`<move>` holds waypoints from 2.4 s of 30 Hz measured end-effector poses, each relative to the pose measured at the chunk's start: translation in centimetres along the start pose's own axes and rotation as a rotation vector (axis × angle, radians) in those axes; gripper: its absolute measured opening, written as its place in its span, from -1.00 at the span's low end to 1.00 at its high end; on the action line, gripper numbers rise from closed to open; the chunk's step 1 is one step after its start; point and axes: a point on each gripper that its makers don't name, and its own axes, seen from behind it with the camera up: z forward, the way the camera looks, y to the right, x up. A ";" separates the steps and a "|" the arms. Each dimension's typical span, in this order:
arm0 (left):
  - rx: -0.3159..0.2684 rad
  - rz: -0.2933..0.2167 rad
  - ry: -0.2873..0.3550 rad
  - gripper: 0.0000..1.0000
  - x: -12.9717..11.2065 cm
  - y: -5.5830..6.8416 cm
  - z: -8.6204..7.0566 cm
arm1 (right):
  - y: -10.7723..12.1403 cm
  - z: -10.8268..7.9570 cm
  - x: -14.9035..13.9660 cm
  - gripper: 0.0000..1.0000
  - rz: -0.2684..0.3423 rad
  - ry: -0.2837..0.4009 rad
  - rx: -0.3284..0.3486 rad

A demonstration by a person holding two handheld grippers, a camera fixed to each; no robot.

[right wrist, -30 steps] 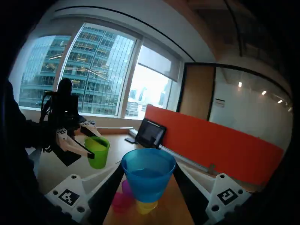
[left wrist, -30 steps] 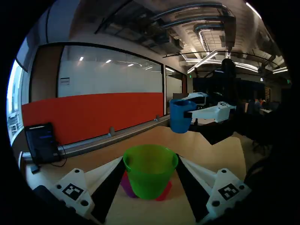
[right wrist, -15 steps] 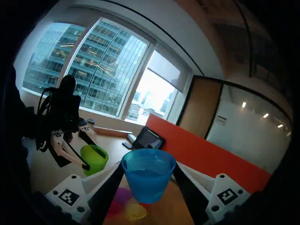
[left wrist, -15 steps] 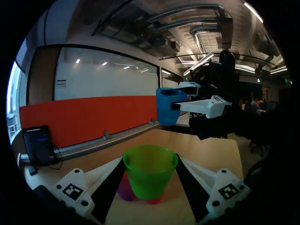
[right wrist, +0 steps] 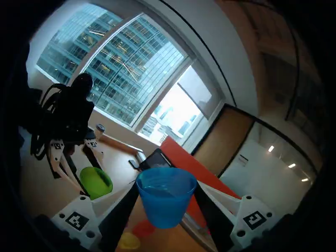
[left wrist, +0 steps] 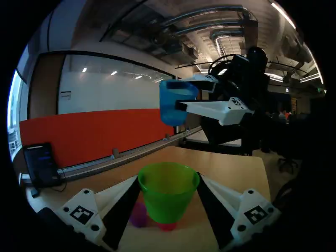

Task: Pour water

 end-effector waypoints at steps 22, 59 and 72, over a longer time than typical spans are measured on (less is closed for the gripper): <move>-0.036 -0.008 0.015 0.78 0.8 1.5 1.2 | 2.4 2.5 3.1 0.84 -0.343 0.014 -0.025; -0.044 -0.018 0.033 0.77 1.4 1.5 1.4 | 3.9 3.5 4.9 0.82 -0.639 0.006 -0.075; -0.045 -0.020 0.032 0.77 1.2 1.5 1.5 | 5.1 3.2 5.8 0.83 -0.716 0.010 -0.103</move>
